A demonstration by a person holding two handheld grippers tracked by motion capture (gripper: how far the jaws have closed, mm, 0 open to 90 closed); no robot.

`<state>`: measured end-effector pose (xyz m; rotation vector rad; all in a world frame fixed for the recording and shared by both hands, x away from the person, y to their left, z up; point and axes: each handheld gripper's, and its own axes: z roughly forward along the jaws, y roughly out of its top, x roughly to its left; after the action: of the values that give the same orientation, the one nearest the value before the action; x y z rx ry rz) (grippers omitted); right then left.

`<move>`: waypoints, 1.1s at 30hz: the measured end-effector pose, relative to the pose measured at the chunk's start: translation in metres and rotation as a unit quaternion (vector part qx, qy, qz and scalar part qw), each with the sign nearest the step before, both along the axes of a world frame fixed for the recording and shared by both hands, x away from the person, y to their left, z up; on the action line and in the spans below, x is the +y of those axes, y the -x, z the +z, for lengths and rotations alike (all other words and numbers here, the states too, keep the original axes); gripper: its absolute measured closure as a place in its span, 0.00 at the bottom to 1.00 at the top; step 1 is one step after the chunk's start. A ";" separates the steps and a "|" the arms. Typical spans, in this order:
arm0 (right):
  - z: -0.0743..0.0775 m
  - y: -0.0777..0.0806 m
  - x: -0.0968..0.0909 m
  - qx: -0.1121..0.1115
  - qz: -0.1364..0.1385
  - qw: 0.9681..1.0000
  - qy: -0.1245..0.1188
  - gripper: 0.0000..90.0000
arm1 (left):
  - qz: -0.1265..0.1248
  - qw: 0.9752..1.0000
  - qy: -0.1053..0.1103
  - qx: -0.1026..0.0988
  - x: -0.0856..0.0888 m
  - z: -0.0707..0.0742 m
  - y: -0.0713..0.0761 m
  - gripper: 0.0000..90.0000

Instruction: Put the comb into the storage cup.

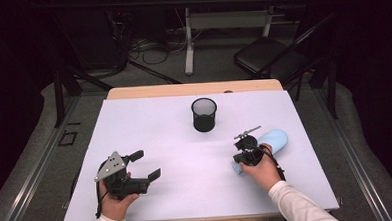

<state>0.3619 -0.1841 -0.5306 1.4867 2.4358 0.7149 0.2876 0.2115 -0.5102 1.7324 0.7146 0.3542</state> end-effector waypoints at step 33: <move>0.004 0.042 -0.047 0.003 -0.017 1.000 -0.004 0.98 | 0.003 1.000 -0.003 0.004 -0.001 -0.002 -0.001 0.10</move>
<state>0.3196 -0.2312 -0.5268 1.5306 2.4086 0.7153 0.2886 0.2108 -0.5121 1.7391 0.7261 0.3542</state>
